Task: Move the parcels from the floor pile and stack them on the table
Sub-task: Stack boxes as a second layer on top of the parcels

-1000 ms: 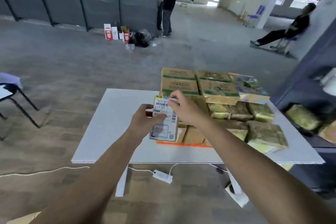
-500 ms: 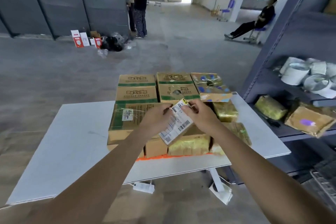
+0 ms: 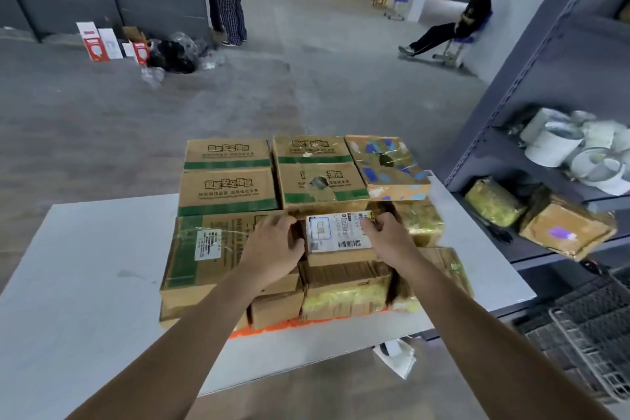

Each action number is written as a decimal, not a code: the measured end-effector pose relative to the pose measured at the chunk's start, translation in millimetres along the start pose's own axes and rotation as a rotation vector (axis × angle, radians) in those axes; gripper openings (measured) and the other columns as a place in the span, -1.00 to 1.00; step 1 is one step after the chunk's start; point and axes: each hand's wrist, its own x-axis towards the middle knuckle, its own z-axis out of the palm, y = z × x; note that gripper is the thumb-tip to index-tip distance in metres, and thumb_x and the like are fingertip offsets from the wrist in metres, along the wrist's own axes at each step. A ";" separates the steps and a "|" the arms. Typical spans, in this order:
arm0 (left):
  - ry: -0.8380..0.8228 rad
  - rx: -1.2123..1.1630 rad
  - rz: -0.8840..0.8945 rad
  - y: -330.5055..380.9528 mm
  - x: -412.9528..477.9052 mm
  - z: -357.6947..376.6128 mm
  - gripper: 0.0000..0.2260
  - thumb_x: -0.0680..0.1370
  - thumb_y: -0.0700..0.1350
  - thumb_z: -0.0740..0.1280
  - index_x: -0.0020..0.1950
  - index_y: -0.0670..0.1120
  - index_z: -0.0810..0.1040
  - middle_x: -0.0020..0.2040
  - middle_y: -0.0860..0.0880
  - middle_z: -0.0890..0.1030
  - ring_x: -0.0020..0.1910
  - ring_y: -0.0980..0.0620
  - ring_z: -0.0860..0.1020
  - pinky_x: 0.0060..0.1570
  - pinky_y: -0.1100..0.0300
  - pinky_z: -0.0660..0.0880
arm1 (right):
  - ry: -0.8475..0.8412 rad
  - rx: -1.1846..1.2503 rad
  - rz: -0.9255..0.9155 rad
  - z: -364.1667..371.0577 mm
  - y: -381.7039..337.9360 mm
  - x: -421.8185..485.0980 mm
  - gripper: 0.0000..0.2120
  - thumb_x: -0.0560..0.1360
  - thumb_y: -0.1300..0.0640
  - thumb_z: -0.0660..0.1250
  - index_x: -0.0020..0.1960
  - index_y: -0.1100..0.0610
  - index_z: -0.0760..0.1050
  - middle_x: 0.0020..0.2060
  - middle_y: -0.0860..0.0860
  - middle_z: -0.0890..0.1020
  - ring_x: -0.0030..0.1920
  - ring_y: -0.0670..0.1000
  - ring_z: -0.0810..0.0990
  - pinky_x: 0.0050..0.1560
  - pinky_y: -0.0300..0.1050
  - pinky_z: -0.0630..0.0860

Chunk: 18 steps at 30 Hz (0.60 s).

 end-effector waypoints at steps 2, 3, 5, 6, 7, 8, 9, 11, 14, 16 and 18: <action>-0.003 0.107 0.048 -6.4 0.8 8.2 -0.49 0.58 0.18 0.17 0.47 -0.03 0.30 0.43 -0.04 0.35 0.42 -0.04 0.28 0.40 0.03 0.22 | -0.018 -0.002 0.009 5.0 0.4 8.4 -0.59 0.60 -0.19 0.14 0.25 0.11 0.37 -0.10 0.00 0.56 -0.17 0.01 0.56 -0.32 -0.12 0.42; -0.003 0.148 0.066 -8.7 1.1 11.9 -0.46 0.57 0.21 0.16 0.47 -0.03 0.29 0.43 -0.04 0.34 0.43 -0.04 0.27 0.41 0.03 0.20 | -0.031 -0.013 0.007 8.0 -0.5 12.7 -0.59 0.60 -0.19 0.14 0.25 0.11 0.37 -0.09 0.01 0.56 -0.16 0.00 0.56 -0.34 -0.13 0.41; 0.026 0.203 0.091 -12.8 0.6 19.1 -0.42 0.55 0.27 0.13 0.47 -0.04 0.31 0.42 -0.03 0.35 0.43 -0.03 0.27 0.42 0.04 0.19 | -0.042 -0.023 -0.004 15.4 -3.4 21.5 -0.58 0.61 -0.18 0.12 0.25 0.14 0.37 -0.09 0.01 0.55 -0.16 0.01 0.56 -0.31 -0.12 0.41; 0.062 0.219 0.100 -14.4 -0.3 22.3 -0.41 0.54 0.28 0.12 0.45 -0.04 0.33 0.40 -0.03 0.36 0.42 -0.03 0.29 0.42 0.05 0.19 | -0.045 -0.016 -0.010 19.6 -5.4 25.7 -0.56 0.61 -0.18 0.12 0.26 0.15 0.37 -0.08 0.02 0.55 -0.15 0.01 0.55 -0.29 -0.11 0.41; 0.092 0.226 0.102 -15.9 -0.9 25.0 -0.42 0.54 0.28 0.13 0.44 -0.06 0.35 0.39 -0.03 0.38 0.41 -0.03 0.31 0.41 0.05 0.20 | -0.048 -0.008 -0.013 23.9 -7.7 29.0 -0.55 0.61 -0.18 0.11 0.28 0.16 0.36 -0.06 0.02 0.54 -0.14 0.02 0.53 -0.28 -0.10 0.41; 0.114 0.227 0.099 -17.0 -1.4 27.4 -0.43 0.54 0.26 0.16 0.42 -0.07 0.37 0.37 -0.03 0.40 0.40 -0.03 0.33 0.41 0.06 0.22 | -0.051 -0.006 -0.011 27.9 -9.8 31.5 -0.54 0.62 -0.16 0.11 0.31 0.17 0.35 -0.05 0.02 0.52 -0.14 0.01 0.51 -0.28 -0.10 0.39; 0.126 0.225 0.088 -17.6 -1.7 29.3 -0.45 0.55 0.24 0.18 0.41 -0.08 0.38 0.36 -0.03 0.42 0.39 -0.03 0.34 0.40 0.05 0.23 | -0.050 -0.013 -0.008 31.3 -11.9 33.6 -0.55 0.63 -0.15 0.10 0.33 0.17 0.33 -0.05 0.01 0.50 -0.14 0.01 0.48 -0.30 -0.11 0.35; 0.144 0.216 0.066 -17.4 -2.2 32.7 -0.49 0.56 0.20 0.19 0.41 -0.07 0.38 0.35 -0.02 0.42 0.38 -0.02 0.35 0.40 0.04 0.24 | -0.023 -0.056 -0.022 36.2 -13.4 35.8 -0.57 0.64 -0.14 0.08 0.31 0.16 0.35 -0.11 -0.01 0.49 -0.16 0.01 0.47 -0.30 -0.10 0.33; 0.163 0.207 0.054 -14.8 -0.3 33.0 -0.55 0.57 0.16 0.19 0.39 -0.03 0.40 0.35 -0.01 0.42 0.36 -0.02 0.36 0.39 0.04 0.25 | -0.010 -0.116 -0.039 38.7 -14.8 38.3 -0.66 0.64 -0.13 0.04 0.16 0.13 0.34 -0.22 -0.02 0.47 -0.25 -0.02 0.48 -0.30 -0.06 0.41; 0.165 0.202 0.042 -13.8 0.5 32.2 -0.58 0.58 0.14 0.19 0.39 0.01 0.38 0.35 0.00 0.40 0.37 0.00 0.34 0.40 0.05 0.23 | -0.055 -0.098 -0.058 38.7 -12.4 38.9 -0.67 0.64 -0.13 0.02 0.10 0.13 0.33 -0.20 0.04 0.50 -0.22 0.00 0.50 -0.28 -0.04 0.44; 0.170 0.199 0.032 -13.3 0.6 32.1 -0.59 0.58 0.13 0.18 0.40 0.04 0.36 0.36 0.02 0.38 0.38 0.01 0.32 0.41 0.08 0.21 | -0.096 -0.107 -0.102 36.0 -9.0 40.7 -0.63 0.63 -0.17 0.01 0.09 0.12 0.35 -0.13 0.06 0.51 -0.17 0.04 0.54 -0.25 -0.03 0.45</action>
